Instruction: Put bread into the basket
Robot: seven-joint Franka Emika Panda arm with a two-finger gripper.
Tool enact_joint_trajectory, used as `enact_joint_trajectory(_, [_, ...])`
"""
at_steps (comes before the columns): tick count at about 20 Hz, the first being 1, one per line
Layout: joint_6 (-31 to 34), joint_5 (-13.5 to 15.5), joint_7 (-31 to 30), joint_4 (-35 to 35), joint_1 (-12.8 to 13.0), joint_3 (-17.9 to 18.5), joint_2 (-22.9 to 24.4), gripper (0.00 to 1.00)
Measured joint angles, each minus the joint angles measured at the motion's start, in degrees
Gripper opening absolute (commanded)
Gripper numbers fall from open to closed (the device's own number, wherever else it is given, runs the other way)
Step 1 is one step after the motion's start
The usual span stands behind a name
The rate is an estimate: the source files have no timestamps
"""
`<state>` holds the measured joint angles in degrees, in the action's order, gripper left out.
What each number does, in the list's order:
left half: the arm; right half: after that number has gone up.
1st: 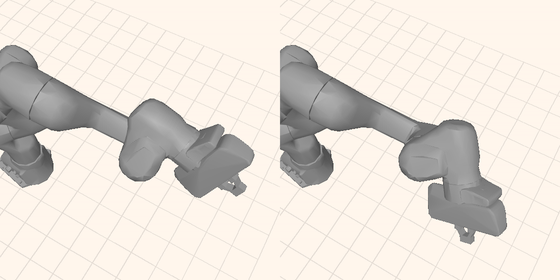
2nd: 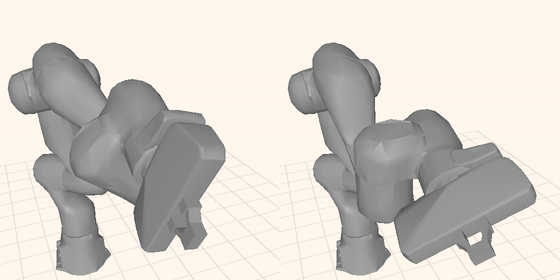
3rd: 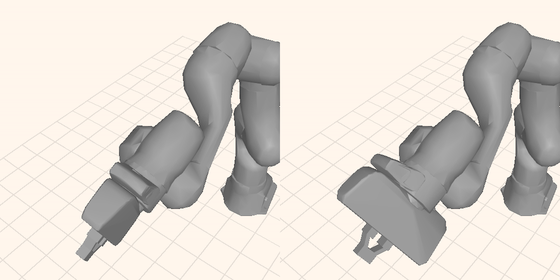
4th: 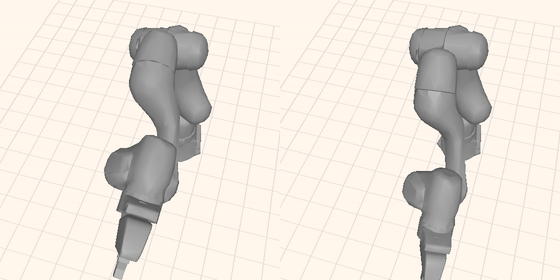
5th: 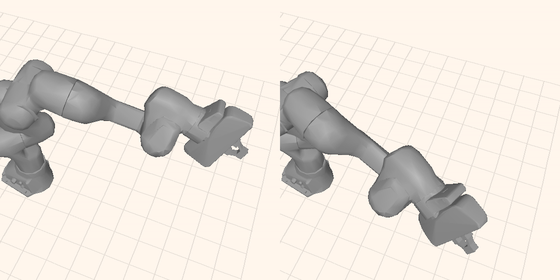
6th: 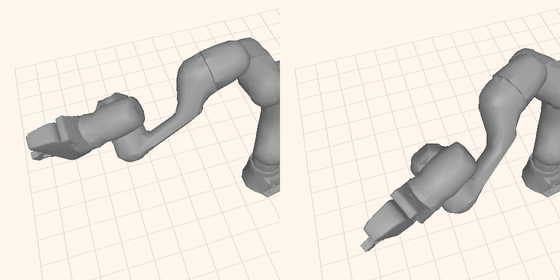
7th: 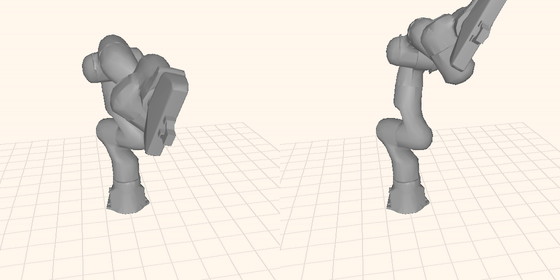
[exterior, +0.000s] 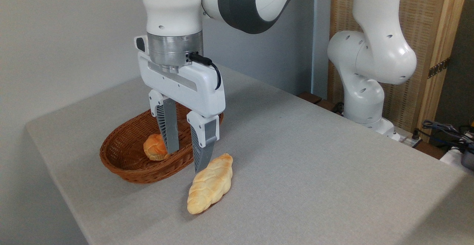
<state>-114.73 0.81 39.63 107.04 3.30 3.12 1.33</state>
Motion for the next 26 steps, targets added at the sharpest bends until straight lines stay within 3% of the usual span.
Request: enact_joint_trajectory(26, [0.8,0.0,0.0,0.1,0.0,0.3,0.0,1.0])
